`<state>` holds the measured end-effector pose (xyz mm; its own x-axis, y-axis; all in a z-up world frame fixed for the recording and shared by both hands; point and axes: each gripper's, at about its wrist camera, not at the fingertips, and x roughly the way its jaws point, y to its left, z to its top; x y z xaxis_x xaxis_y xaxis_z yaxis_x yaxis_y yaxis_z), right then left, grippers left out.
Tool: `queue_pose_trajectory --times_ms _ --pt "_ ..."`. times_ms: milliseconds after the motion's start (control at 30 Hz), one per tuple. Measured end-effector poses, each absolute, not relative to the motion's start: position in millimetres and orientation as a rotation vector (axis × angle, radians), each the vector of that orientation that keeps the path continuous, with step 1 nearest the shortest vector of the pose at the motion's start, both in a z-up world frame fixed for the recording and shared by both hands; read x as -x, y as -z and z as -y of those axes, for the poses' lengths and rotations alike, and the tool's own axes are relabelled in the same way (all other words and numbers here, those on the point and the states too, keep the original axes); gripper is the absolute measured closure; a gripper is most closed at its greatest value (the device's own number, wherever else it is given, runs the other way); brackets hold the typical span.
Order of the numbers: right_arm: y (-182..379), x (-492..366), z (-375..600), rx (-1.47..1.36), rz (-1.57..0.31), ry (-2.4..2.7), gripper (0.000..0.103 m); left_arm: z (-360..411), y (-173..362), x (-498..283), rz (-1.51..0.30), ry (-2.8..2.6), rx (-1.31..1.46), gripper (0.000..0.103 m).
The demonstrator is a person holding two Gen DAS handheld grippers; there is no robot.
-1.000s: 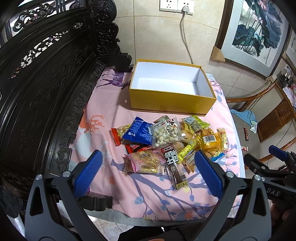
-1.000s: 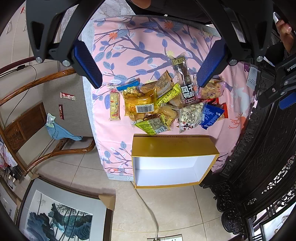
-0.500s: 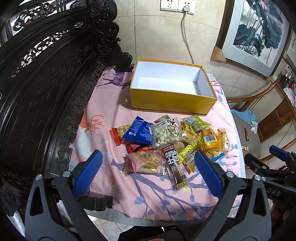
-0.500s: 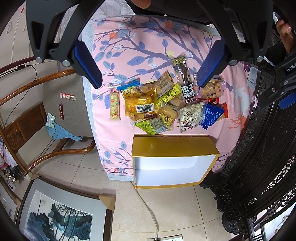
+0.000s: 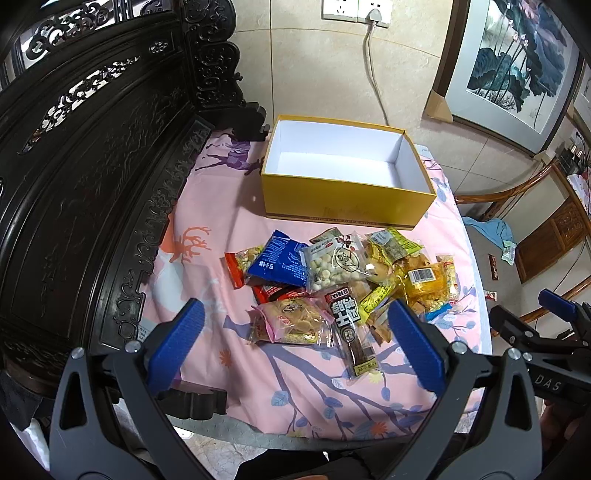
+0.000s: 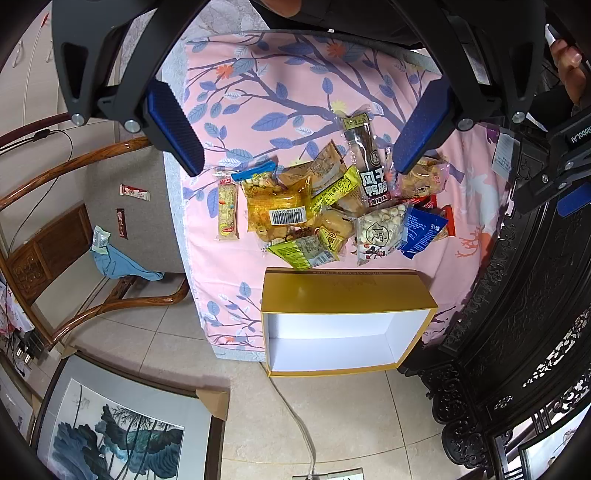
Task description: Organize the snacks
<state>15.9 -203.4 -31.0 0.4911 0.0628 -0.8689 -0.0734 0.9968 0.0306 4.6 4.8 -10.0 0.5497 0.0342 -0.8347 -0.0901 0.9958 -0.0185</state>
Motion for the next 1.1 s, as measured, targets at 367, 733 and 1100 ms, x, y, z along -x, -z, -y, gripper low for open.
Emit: queue_pose_trajectory --times_ms 367,733,1100 --pt "33.6 -14.9 201.9 0.011 -1.057 -0.083 0.001 -6.6 15.1 -4.1 -0.99 -0.085 0.056 0.002" --pt "33.6 -15.6 201.2 0.011 -1.059 -0.086 0.001 -4.9 13.9 -3.8 -0.999 -0.105 0.039 0.002" --pt "34.9 -14.4 200.5 0.011 -1.06 -0.088 0.001 -5.3 13.9 -3.8 -1.006 -0.108 0.035 0.002"
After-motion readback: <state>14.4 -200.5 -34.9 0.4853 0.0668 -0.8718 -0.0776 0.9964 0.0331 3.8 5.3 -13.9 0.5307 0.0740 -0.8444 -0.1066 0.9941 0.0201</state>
